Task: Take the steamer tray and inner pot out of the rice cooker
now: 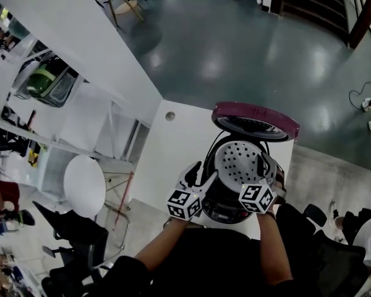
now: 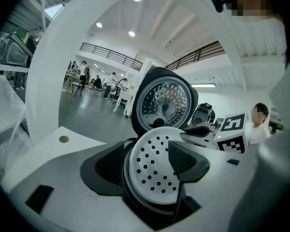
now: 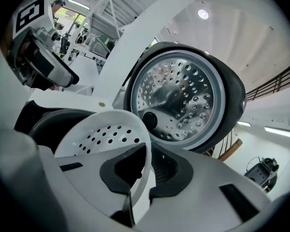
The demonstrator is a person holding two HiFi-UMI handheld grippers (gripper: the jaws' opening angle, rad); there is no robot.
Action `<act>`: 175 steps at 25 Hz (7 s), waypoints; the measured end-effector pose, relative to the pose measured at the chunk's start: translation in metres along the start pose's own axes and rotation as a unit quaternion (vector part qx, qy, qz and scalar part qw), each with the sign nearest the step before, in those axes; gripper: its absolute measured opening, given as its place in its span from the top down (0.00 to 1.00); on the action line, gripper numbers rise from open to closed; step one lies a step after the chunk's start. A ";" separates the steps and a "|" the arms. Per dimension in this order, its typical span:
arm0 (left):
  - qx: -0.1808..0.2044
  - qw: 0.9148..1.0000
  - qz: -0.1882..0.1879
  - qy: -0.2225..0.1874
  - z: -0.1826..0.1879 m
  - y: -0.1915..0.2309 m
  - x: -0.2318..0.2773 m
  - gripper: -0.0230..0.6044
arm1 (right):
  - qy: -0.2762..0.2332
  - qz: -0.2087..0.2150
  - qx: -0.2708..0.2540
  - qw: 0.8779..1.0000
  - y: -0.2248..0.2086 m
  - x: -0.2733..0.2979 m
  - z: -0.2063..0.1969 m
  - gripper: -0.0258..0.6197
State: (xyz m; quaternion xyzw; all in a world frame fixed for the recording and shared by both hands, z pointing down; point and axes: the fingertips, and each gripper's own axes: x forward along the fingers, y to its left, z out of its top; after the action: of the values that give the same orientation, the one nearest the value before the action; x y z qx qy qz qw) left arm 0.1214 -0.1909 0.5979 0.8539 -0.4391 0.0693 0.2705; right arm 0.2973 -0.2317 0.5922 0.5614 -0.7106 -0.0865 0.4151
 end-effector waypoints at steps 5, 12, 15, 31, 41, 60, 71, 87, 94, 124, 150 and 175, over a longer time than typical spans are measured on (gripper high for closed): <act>0.000 1.000 0.000 -0.006 0.000 -0.004 -0.005 0.55 | -0.015 -0.002 -0.013 1.000 0.000 -0.008 0.009 0.92; -0.002 1.000 0.000 -0.030 0.004 -0.007 -0.021 0.55 | -0.028 -0.018 -0.067 0.997 0.005 -0.025 0.026 0.93; -0.006 0.999 0.000 -0.041 0.008 -0.006 -0.029 0.56 | -0.037 -0.024 -0.079 0.996 0.003 -0.032 0.038 0.93; -0.024 0.994 -0.062 -0.082 0.035 0.029 -0.100 0.88 | -0.077 -0.073 -0.096 0.990 0.006 -0.084 0.137 0.93; -0.029 0.993 -0.037 -0.108 0.057 0.093 -0.155 0.92 | -0.134 -0.050 -0.127 0.982 0.071 -0.090 0.232 0.93; -0.090 0.985 0.056 -0.137 0.035 0.242 -0.298 0.93 | -0.135 0.132 -0.141 0.972 0.296 -0.009 0.308 0.93; -0.121 0.979 0.107 -0.121 0.005 0.300 -0.351 0.93 | -0.044 0.214 -0.083 0.972 0.371 0.045 0.254 0.93; -0.123 0.988 0.075 -0.061 -0.008 0.309 -0.340 0.93 | 0.070 0.253 0.104 0.959 0.393 0.142 0.159 0.93; -0.109 0.991 0.062 -0.036 -0.009 0.304 -0.330 0.93 | 0.120 0.245 0.183 0.945 0.413 0.159 0.117 0.93; -0.001 0.997 -0.072 -0.023 0.028 0.130 -0.151 0.93 | -0.070 0.135 0.390 0.908 0.175 -0.054 0.168 0.83; 0.126 0.986 -0.077 0.080 -0.006 0.022 0.059 0.72 | 0.052 0.110 0.295 0.948 0.010 -0.011 -0.057 0.76; 0.306 0.923 -0.031 0.230 -0.057 0.029 0.124 0.79 | 0.102 0.128 0.125 0.979 0.045 0.050 -0.093 0.82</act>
State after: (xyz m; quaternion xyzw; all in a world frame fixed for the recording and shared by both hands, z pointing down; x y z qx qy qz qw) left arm 0.1800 -0.2628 0.7014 0.8689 -0.2951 0.3868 0.0913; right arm 0.3269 -0.2272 0.7029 0.5192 -0.7357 0.1144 0.4197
